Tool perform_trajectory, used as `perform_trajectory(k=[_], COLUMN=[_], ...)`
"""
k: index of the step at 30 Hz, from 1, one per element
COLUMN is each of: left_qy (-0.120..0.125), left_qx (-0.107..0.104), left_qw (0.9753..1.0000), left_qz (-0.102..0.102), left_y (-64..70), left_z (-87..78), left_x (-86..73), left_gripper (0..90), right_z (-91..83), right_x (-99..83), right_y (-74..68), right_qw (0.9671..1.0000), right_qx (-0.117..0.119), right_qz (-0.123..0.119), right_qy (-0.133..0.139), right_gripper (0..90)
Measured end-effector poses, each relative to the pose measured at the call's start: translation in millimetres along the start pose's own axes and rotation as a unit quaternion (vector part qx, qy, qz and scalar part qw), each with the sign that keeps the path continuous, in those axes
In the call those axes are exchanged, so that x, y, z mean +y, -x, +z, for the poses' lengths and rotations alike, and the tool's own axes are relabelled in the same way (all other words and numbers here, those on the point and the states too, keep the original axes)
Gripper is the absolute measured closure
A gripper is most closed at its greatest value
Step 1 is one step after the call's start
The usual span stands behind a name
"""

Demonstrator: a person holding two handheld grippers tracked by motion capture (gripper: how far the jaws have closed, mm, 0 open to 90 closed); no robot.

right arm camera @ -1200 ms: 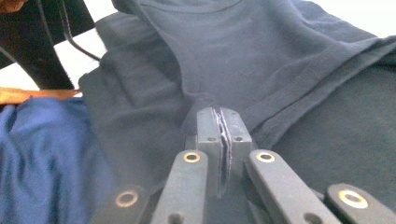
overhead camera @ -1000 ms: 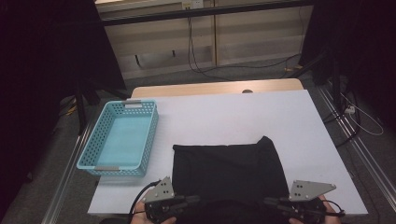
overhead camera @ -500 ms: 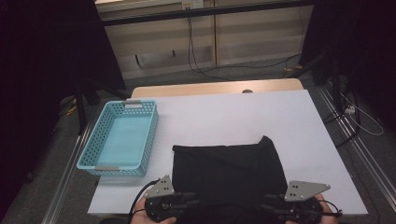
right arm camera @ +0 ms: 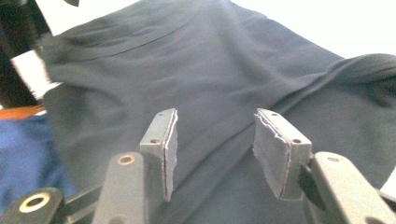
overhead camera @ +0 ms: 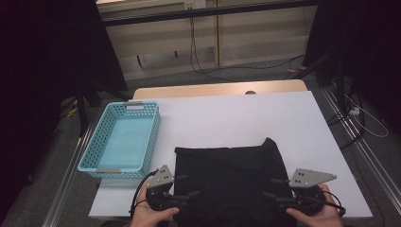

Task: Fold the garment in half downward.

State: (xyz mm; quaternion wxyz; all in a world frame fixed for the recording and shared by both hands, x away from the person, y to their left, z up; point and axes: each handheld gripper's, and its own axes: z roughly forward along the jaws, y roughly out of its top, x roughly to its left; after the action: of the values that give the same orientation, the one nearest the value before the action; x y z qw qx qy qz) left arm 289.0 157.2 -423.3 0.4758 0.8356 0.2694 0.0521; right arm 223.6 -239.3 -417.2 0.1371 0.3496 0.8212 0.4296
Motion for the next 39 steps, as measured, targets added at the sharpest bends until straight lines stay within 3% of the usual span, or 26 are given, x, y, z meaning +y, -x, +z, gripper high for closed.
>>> perform_trajectory(k=[5,8,13,16,19,24,27,28,30,34,39], left_qy=[0.007,0.014,0.016,0.008,0.002,-0.009,-0.018,-0.021,-0.023,-0.055,-0.060], left_qx=[0.028,0.040,0.056,0.062,0.064,0.081,0.085,0.098,0.097,0.096,0.099], left_qw=[0.9995,0.9991,0.9983,0.9979,0.9977,0.9967,0.9961,0.9948,0.9949,0.9938,0.9932], left_qz=[-0.011,0.000,-0.001,0.016,0.020,0.005,0.012,0.017,0.010,0.010,0.014], left_y=[-15.0,-22.1,-37.0,-43.3,-49.6,-64.4,-70.3,-70.8,-72.8,-75.7,-76.7], left_z=[10.2,17.5,31.3,39.8,48.3,62.6,70.9,73.7,77.1,82.1,85.2], left_x=[7.3,14.1,24.3,29.7,33.5,34.7,36.7,36.9,35.3,29.3,26.1], left_gripper=[21.7,20.2,19.8,19.8,21.1,24.9,33.2,37.0,36.0,33.9,32.2], right_z=[11.9,19.3,32.8,40.3,48.1,65.5,78.0,82.2,90.8,100.6,95.9], right_x=[11.7,19.1,33.4,41.3,47.6,56.8,60.7,61.0,59.9,54.6,50.0], right_y=[19.9,30.4,48.9,62.1,75.4,92.0,100.1,102.6,107.6,111.1,106.1], right_qw=[0.9997,0.9993,0.9982,0.9971,0.9956,0.9942,0.9934,0.9926,0.9915,0.9896,0.9888], right_qx=[-0.026,-0.036,-0.059,-0.076,-0.094,-0.105,-0.109,-0.115,-0.121,-0.128,-0.128], right_qz=[0.004,0.004,-0.004,-0.003,0.006,0.012,0.017,0.018,0.023,0.021,0.018], right_qy=[0.000,0.001,-0.001,-0.002,-0.003,-0.019,-0.030,-0.035,-0.043,-0.063,-0.075], right_gripper=[53.2,54.0,56.2,59.3,61.1,66.0,66.6,66.4,65.5,62.8,76.0])
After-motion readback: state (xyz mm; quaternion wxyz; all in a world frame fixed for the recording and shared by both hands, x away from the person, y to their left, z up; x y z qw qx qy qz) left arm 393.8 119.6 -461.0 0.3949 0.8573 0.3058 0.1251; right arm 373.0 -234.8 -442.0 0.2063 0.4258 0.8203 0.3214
